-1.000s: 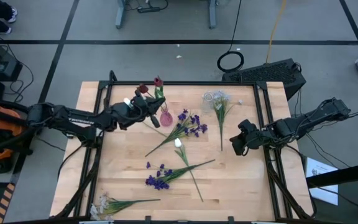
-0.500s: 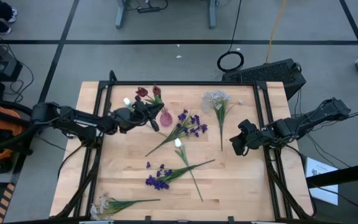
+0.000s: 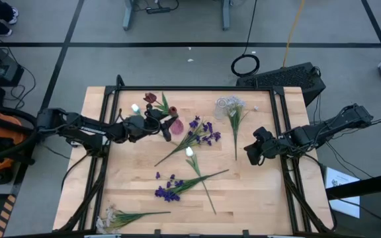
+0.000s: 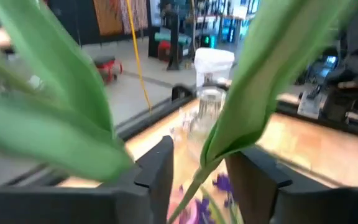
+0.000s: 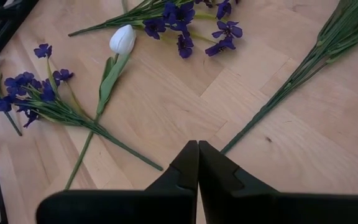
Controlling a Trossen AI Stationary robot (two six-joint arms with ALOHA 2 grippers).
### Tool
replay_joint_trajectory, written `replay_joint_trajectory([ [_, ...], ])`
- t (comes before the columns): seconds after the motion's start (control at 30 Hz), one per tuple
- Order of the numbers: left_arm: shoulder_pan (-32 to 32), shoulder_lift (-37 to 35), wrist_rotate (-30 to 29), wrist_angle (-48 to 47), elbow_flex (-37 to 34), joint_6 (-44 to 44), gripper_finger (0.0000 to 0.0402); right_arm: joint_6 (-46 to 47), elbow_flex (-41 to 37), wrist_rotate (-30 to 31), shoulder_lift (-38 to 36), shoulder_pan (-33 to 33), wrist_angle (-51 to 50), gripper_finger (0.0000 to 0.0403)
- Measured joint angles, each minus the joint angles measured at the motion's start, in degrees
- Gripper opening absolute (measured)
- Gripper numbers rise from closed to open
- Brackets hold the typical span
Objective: Sort flowers into vase by color
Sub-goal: Put the red flower into the transparent purple vase, then put the top right white flowers into the transparent vase
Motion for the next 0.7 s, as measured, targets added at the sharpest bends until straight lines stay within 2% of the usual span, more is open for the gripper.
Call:
replay_joint_trajectory([
  [0.17, -0.91, -4.62, 1.30, -13.46, 2.40, -4.73, 0.0187, 1.19, 0.00, -0.02, 0.01, 0.00, 0.00, 0.0000],
  [0.37, -2.61, -11.88, 1.27, -32.30, 6.92, -5.17, 0.0189, 1.22, 0.00, 0.38, 0.00, 0.00, 0.00, 0.0000],
  [0.5, -4.22, -15.56, 1.16, -40.14, 9.02, -6.06, 0.0189, 1.23, 0.00, 1.80, 0.00, -0.02, 0.53, 0.0000],
  [0.6, -5.86, -17.58, 1.16, -45.83, 10.35, -11.96, 0.0189, 1.24, 0.00, 3.21, 0.01, -0.04, 1.78, 0.0000],
  [0.7, -7.52, -18.56, 1.16, -54.90, 11.94, -19.91, 0.0189, 1.57, 0.00, 7.23, 0.02, -0.04, 3.84, 0.0000],
])
